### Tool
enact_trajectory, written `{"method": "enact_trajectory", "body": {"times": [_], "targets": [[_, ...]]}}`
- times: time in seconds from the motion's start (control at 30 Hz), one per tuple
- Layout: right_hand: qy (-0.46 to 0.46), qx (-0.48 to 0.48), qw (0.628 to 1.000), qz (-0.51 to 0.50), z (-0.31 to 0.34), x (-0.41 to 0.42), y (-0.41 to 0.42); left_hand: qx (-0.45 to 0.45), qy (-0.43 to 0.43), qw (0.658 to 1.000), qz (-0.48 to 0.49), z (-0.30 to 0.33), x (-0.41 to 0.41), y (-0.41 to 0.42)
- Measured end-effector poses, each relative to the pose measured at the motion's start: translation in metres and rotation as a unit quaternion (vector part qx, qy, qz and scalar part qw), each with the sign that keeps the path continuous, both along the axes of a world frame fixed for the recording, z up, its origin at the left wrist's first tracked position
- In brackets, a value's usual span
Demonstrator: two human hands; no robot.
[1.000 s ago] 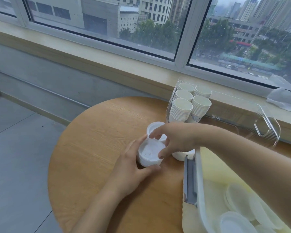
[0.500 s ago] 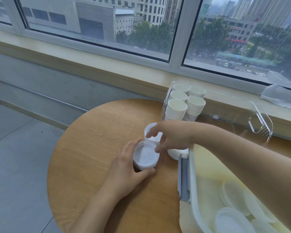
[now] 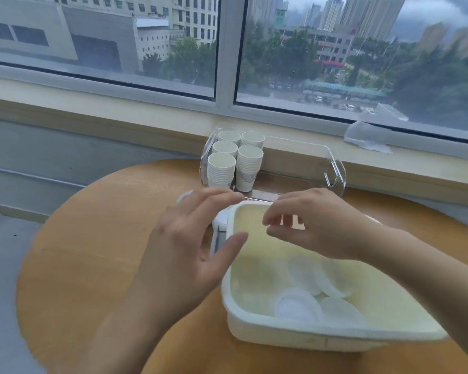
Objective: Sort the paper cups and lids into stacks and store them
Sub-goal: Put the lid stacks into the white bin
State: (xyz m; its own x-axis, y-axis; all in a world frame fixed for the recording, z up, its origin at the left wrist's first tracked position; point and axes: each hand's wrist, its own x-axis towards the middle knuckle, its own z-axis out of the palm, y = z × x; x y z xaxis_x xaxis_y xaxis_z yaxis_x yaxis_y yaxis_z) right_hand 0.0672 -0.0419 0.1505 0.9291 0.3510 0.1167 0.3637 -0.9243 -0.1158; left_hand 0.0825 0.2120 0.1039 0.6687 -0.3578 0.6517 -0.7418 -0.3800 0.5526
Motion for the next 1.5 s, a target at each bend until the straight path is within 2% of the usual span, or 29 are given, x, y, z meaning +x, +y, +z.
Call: {"method": "enact_trajectory", "body": {"times": [0.2, 0.37, 0.5, 0.67, 0.73, 0.83, 0.93, 1.07, 1.23, 1.5], "targets": [[0.125, -0.123, 0.982, -0.073, -0.020, -0.029, -0.052, 0.038, 0.022, 0.998, -0.047, 0.003, -0.015, -0.032], [0.240, -0.142, 0.955, -0.103, -0.038, -0.038, -0.072, 0.077, 0.053, 0.993, -0.071, 0.000, -0.018, -0.046], [0.219, -0.179, 0.954, -0.100, -0.044, -0.036, -0.074, 0.097, 0.102, 0.988, -0.069, -0.010, -0.016, -0.048], [0.118, -0.215, 0.967, -0.076, -0.040, -0.031, -0.070, 0.115, 0.128, 0.983, -0.067, -0.011, -0.016, -0.046], [0.069, -0.168, 0.980, -0.084, -0.038, -0.031, -0.070, 0.119, 0.129, 0.982, -0.066, -0.010, -0.019, -0.046], [0.017, 0.012, 0.996, -0.092, -0.036, -0.031, -0.067, 0.119, 0.130, 0.982, -0.070, -0.007, -0.023, -0.045], [0.001, 0.180, 0.980, -0.088, -0.030, -0.032, -0.055, 0.127, 0.128, 0.981, -0.078, -0.003, -0.027, -0.046], [0.013, 0.316, 0.945, -0.078, -0.025, -0.034, -0.037, 0.142, 0.120, 0.979, -0.088, 0.002, -0.029, -0.048], [0.071, 0.410, 0.904, -0.100, -0.032, -0.036, -0.024, 0.125, 0.131, 0.980, -0.088, 0.001, -0.030, -0.047], [0.147, 0.446, 0.879, -0.080, -0.035, -0.036, -0.022, 0.121, 0.157, 0.974, -0.108, 0.004, -0.027, -0.048]]}}
